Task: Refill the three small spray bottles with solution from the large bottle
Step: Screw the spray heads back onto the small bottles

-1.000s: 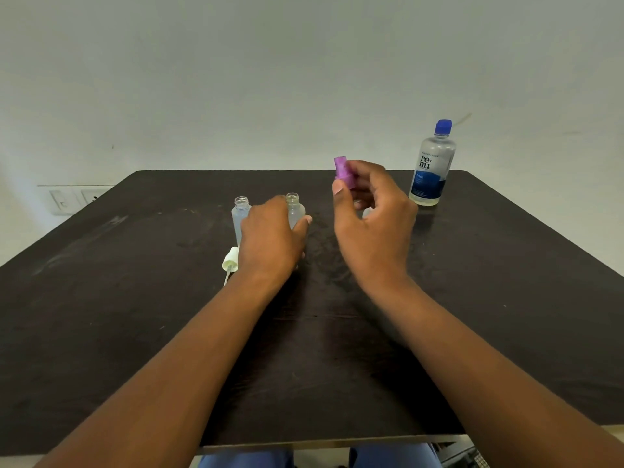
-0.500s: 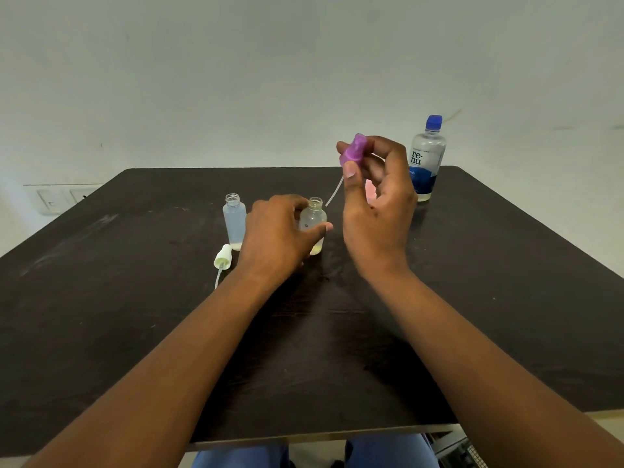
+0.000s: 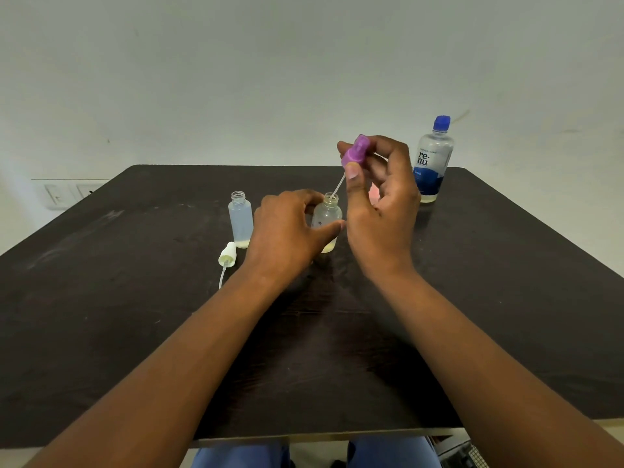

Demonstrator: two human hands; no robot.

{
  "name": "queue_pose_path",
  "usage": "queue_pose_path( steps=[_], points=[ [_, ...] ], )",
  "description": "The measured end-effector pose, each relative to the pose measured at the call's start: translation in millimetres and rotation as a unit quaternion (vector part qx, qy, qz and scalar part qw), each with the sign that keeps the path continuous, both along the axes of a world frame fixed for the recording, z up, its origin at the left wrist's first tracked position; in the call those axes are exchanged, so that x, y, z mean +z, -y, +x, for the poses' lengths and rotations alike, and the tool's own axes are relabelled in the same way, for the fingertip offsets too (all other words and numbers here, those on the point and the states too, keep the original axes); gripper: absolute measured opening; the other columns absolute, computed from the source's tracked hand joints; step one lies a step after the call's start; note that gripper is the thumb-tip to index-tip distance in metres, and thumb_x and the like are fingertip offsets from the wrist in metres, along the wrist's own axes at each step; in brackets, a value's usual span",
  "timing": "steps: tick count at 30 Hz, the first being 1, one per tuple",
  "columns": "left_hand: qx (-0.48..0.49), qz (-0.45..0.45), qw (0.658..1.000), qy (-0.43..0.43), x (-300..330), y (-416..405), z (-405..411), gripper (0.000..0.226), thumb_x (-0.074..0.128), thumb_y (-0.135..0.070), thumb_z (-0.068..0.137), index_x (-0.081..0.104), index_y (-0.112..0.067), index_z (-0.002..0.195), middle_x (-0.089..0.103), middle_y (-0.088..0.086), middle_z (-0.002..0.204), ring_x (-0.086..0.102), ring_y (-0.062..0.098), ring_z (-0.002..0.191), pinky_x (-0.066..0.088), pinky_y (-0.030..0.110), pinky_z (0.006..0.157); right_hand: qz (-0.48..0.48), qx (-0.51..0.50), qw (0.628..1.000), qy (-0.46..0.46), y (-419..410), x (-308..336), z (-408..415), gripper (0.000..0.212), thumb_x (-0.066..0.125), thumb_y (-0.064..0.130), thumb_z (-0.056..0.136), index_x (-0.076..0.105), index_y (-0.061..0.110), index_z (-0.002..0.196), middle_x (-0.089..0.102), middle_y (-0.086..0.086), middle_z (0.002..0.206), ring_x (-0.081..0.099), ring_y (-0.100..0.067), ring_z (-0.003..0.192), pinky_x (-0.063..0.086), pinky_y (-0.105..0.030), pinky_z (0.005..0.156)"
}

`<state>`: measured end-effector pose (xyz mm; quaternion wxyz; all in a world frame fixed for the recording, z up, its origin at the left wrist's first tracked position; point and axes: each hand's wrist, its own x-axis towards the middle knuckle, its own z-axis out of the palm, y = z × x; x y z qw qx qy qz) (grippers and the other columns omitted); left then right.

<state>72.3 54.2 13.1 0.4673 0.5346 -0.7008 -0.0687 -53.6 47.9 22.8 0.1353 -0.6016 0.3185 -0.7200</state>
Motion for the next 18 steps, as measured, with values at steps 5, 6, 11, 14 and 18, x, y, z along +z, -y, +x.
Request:
queue_pose_path(
  steps=[5,6,11,14,18],
  points=[
    [-0.012,-0.006,1.0,-0.019,0,0,1,0.03,0.077,-0.031,0.086,0.078,-0.018,0.113,0.08,-0.004,0.101,0.071,0.01,0.066,0.062,0.043,0.067,0.027,-0.03,0.997,-0.063,-3,-4,4,0.022,0.072,0.007,0.095,0.065,0.009,0.116,0.074,0.004,0.108,0.07,-0.01,0.104,0.058,-0.031,0.094],
    [-0.014,-0.005,1.0,-0.024,0,1,1,0.03,0.074,-0.032,0.086,0.078,-0.02,0.112,0.08,-0.005,0.099,0.07,0.008,0.065,0.063,0.043,0.066,0.026,-0.039,0.996,-0.072,-4,-5,5,0.022,0.074,0.007,0.093,0.066,0.011,0.113,0.073,0.005,0.104,0.07,-0.009,0.101,0.058,-0.033,0.093],
    [-0.015,-0.004,0.999,-0.051,-1,3,4,0.038,0.064,-0.04,0.078,0.079,-0.023,0.108,0.079,-0.008,0.095,0.072,0.008,0.067,0.063,0.043,0.067,0.038,-0.057,0.993,-0.097,-3,-8,6,0.027,0.075,0.006,0.09,0.065,0.016,0.113,0.072,0.008,0.103,0.07,-0.007,0.1,0.059,-0.032,0.091],
    [-0.023,-0.021,0.998,-0.048,-1,3,3,0.031,0.066,-0.034,0.08,0.08,-0.022,0.104,0.079,-0.008,0.093,0.069,0.005,0.065,0.062,0.043,0.065,0.059,-0.059,0.991,-0.104,-1,-10,6,0.024,0.074,0.008,0.091,0.067,0.017,0.112,0.073,0.011,0.102,0.071,-0.006,0.1,0.058,-0.039,0.096],
    [-0.013,-0.044,0.998,-0.042,-1,4,4,0.028,0.069,-0.028,0.085,0.08,-0.023,0.11,0.08,-0.008,0.097,0.064,0.002,0.064,0.062,0.039,0.071,0.078,-0.074,0.986,-0.131,2,-14,7,0.02,0.073,0.019,0.09,0.069,0.02,0.11,0.069,0.026,0.095,0.071,-0.002,0.099,0.048,-0.06,0.109]
  ],
)
